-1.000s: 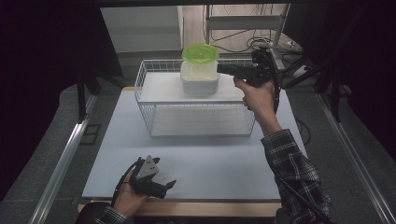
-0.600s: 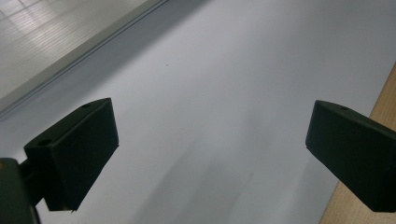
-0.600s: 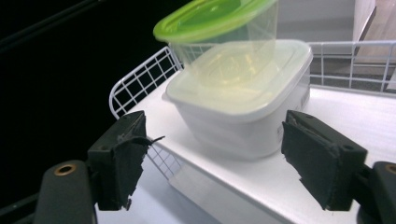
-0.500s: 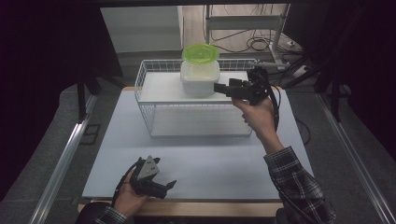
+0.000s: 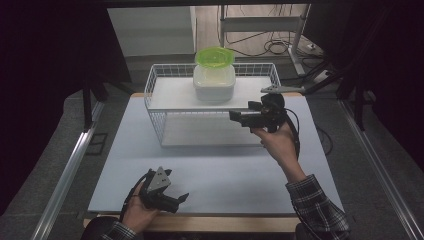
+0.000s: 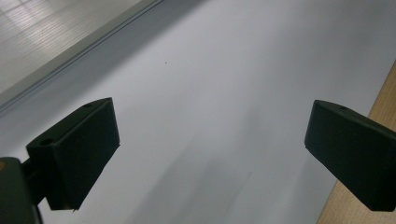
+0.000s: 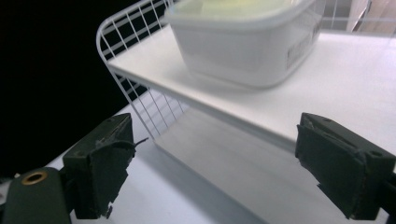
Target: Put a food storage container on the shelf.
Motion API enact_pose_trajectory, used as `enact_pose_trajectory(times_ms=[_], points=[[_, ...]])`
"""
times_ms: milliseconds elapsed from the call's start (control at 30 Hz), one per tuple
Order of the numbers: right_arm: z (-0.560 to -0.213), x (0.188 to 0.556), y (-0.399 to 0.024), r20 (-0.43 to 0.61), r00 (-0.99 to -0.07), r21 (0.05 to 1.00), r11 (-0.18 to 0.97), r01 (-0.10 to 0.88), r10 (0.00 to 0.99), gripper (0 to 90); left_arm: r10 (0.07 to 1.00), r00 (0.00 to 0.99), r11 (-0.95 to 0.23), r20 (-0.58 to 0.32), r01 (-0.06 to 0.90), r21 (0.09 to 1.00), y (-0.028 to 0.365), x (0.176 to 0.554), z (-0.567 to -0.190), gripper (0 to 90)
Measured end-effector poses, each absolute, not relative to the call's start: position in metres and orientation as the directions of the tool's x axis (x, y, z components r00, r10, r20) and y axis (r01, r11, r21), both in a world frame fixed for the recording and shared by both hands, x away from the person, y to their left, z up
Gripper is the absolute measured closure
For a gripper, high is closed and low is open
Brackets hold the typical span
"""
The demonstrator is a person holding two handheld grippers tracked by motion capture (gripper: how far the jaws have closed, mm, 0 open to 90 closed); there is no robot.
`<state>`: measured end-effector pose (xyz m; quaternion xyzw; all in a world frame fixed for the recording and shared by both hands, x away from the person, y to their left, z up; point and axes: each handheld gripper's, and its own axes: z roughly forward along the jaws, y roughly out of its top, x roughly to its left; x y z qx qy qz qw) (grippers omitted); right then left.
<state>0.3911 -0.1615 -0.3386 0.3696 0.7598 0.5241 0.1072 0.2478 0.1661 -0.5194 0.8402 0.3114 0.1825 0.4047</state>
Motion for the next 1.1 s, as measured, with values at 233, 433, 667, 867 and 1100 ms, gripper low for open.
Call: enact_pose_trajectory(times_ms=[233, 433, 667, 867, 1100], points=[[-0.363, 0.379, -0.161, 0.138, -0.723, 0.879, 0.253, 0.405, 0.677, 7.6, 0.670, 0.743, -0.455, 0.020, 0.389, 0.801, 0.167, 0.249, -0.519, 2.7], [-0.383, 0.366, -0.164, 0.075, -0.739, 0.888, 0.292, 0.356, 0.670, 1.5, 0.672, 0.741, -0.430, -0.010, 0.401, 0.809, 0.169, 0.249, -0.518, 2.6], [-0.405, 0.355, -0.174, 0.077, -0.742, 0.887, 0.295, 0.356, 0.666, 0.4, 0.668, 0.744, -0.427, -0.017, 0.402, 0.810, 0.168, 0.249, -0.518, 2.6], [-0.419, 0.346, -0.182, 0.082, -0.738, 0.886, 0.290, 0.362, 0.670, 0.9, 0.668, 0.744, -0.426, -0.016, 0.400, 0.811, 0.169, 0.249, -0.518, 2.6], [-0.436, 0.332, -0.186, 0.087, -0.750, 0.886, 0.293, 0.359, 0.656, 1.8, 0.672, 0.740, -0.422, -0.012, 0.397, 0.815, 0.170, 0.249, -0.518, 2.3]])
